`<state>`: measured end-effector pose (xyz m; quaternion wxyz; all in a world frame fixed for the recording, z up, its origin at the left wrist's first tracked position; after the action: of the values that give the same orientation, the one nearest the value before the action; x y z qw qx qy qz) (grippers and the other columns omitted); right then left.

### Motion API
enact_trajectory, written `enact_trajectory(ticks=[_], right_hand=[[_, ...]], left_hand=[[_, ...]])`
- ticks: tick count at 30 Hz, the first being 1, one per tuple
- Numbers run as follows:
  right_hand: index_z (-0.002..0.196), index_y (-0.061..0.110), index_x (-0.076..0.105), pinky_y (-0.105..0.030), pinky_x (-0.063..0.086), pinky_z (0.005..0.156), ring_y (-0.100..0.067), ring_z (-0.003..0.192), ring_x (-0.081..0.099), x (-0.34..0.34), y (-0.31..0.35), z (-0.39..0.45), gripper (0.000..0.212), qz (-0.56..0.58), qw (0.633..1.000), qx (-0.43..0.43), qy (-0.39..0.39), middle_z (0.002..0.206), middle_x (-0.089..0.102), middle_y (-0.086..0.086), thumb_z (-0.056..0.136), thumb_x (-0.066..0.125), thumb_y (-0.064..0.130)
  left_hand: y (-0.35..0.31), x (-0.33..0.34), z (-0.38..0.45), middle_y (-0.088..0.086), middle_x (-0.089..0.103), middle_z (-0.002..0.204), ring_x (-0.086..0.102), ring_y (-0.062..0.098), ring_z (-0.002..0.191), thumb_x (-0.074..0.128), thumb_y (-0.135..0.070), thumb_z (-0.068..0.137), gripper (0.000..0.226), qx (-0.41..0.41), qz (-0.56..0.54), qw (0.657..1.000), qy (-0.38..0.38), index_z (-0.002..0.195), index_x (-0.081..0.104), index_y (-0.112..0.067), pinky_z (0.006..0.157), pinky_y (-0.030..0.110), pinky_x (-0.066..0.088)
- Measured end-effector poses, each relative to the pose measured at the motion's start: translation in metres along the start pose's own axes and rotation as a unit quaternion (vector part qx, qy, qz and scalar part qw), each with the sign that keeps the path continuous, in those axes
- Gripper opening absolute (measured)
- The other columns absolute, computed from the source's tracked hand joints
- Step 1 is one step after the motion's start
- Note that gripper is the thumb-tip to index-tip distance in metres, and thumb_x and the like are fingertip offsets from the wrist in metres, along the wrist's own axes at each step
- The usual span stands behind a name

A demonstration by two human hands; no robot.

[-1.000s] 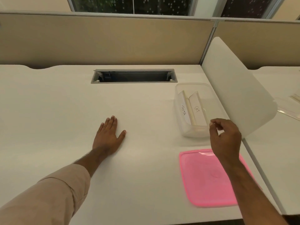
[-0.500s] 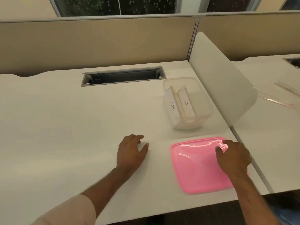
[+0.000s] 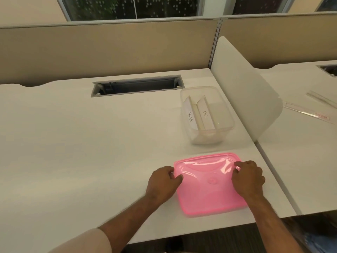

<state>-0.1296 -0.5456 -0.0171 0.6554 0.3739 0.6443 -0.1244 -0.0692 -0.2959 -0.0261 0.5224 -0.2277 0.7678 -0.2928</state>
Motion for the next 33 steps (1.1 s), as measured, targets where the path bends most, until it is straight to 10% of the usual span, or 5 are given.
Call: enact_trajectory(ticks=[5, 14, 19, 30, 33], right_hand=[[0.124, 0.01, 0.064, -0.049, 0.043, 0.096, -0.04, 0.115, 0.052, -0.009, 0.013, 0.001, 0.034, 0.114, 0.993, -0.031, 0.0, 0.124, 0.056, -0.021, 0.091, 0.057, 0.006], [0.106, 0.025, 0.068, -0.025, 0.047, 0.07, -0.018, 0.074, 0.059, -0.024, 0.053, -0.005, 0.028, 0.346, 0.933, -0.1, 0.021, 0.105, 0.068, 0.002, 0.088, 0.063, 0.004], [0.101, 0.032, 0.066, -0.018, 0.047, 0.068, -0.014, 0.078, 0.061, -0.027, 0.082, -0.014, 0.026, 0.408, 0.902, -0.132, 0.048, 0.101, 0.069, 0.004, 0.086, 0.069, 0.011], [0.123, 0.042, 0.059, -0.012, 0.026, 0.105, 0.005, 0.129, 0.04, -0.035, 0.151, -0.058, 0.05, 0.209, 0.869, -0.445, 0.065, 0.129, 0.052, 0.029, 0.078, 0.065, 0.063], [0.12, 0.037, 0.064, -0.027, 0.032, 0.103, 0.0, 0.122, 0.044, -0.029, 0.172, -0.066, 0.04, 0.15, 0.854, -0.499, 0.01, 0.125, 0.06, 0.015, 0.082, 0.069, 0.047]], left_hand=[[-0.001, -0.025, -0.005, -0.003, 0.074, 0.09, 0.071, 0.019, 0.082, 0.066, -0.018, 0.084, 0.034, -0.06, -0.132, 0.986, -0.081, 0.118, 0.066, -0.014, 0.085, 0.037, 0.057], [0.014, -0.087, -0.008, 0.001, 0.068, 0.057, 0.061, 0.009, 0.05, 0.067, -0.007, 0.087, 0.021, -0.071, -0.26, 0.96, -0.077, 0.108, 0.072, -0.009, 0.052, 0.015, 0.049], [0.027, -0.128, -0.01, 0.012, 0.073, 0.072, 0.062, 0.019, 0.056, 0.071, -0.002, 0.085, 0.02, -0.057, -0.361, 0.923, -0.123, 0.103, 0.073, -0.01, 0.058, 0.027, 0.055], [0.044, -0.198, 0.005, 0.006, 0.076, 0.073, 0.067, 0.02, 0.053, 0.069, 0.008, 0.075, 0.022, -0.1, -0.491, 0.849, -0.17, 0.068, 0.079, -0.01, 0.051, 0.025, 0.056], [0.049, -0.209, 0.01, 0.008, 0.074, 0.072, 0.067, 0.02, 0.053, 0.066, 0.009, 0.075, 0.019, -0.118, -0.529, 0.826, -0.154, 0.071, 0.078, -0.005, 0.051, 0.025, 0.056]])
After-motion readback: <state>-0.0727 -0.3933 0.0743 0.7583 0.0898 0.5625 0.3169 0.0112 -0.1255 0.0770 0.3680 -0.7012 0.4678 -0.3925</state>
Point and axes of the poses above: each hand's wrist, its own z-axis towards the middle knuckle, its own x-axis out of the palm, y = z × x, the point moved 1 cm from there along z, towards the middle knuckle
